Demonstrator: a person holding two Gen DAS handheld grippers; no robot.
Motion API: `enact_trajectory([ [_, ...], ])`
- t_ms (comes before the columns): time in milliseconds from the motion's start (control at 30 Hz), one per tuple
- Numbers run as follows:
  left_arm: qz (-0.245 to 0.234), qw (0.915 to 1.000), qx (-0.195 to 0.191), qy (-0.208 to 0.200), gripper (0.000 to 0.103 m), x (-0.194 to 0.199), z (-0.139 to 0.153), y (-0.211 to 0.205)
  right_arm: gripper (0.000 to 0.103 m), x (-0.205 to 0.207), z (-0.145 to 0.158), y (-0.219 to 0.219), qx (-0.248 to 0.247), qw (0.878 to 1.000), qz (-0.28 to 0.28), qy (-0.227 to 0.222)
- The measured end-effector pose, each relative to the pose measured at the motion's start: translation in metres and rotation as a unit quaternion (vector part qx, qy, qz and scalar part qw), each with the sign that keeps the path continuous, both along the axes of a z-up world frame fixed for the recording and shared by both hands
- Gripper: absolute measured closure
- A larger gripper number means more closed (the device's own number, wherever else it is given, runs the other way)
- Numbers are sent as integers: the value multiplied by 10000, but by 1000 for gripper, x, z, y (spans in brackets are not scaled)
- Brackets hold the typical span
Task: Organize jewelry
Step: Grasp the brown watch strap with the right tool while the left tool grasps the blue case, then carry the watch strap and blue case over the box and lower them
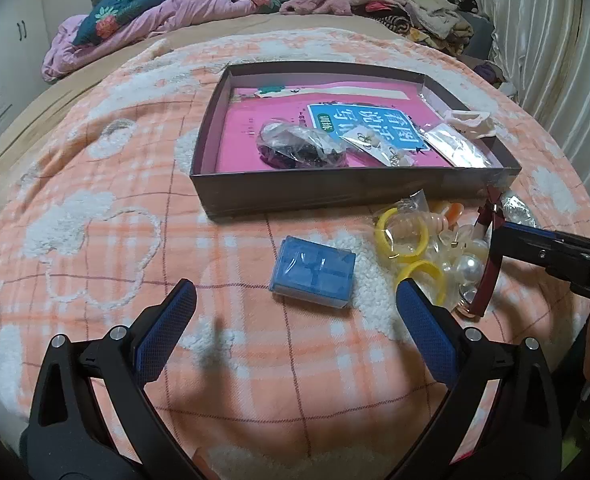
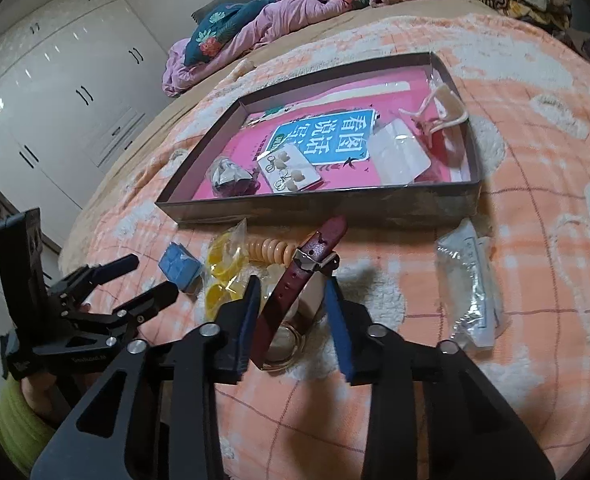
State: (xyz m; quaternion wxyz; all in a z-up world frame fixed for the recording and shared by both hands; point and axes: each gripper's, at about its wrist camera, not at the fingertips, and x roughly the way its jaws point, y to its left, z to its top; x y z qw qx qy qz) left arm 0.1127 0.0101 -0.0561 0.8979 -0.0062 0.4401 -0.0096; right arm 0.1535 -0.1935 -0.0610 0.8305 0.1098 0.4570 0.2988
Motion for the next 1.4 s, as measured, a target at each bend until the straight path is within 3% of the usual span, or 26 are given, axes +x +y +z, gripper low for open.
enact_trajectory([
  [100, -36, 10000, -59, -4, 10, 2, -3, -1, 83, 4, -4, 2, 112, 9999, 66, 102],
  [367, -52, 9998, -195, 29, 10, 14, -12, 1, 88, 3, 2, -1, 122, 9999, 70, -71],
  [433, -92, 9998, -174, 18, 15, 16, -13, -3, 89, 1, 3, -4, 62, 9999, 29, -158],
  [533, -195, 9997, -163, 56, 27, 19, -16, -8, 92, 0, 7, -10, -40, 9996, -64, -283],
  [567, -244, 9996, -103, 67, 37, 19, -18, -11, 93, 0, 8, -13, -70, 9994, -102, -318],
  [600, -274, 9996, -55, 72, 53, 20, -19, -13, 94, -1, 10, -15, -116, 9992, -145, -363],
  [667, -306, 9994, 119, 68, 63, 21, -22, -16, 96, 0, 12, -20, -194, 9986, -218, -437],
  [1000, -331, 9986, 185, -369, 64, 2, 8, -7, 99, -8, 35, -41, -320, 9946, -561, -816],
  [1233, -63, 9982, -163, -576, 64, 0, 36, 12, 99, -15, 58, -44, -304, 9915, -620, -1104],
  [1400, 22, 9965, -202, -815, 64, 3, 56, 20, 99, -14, 74, -38, -275, 9896, -574, -1287],
])
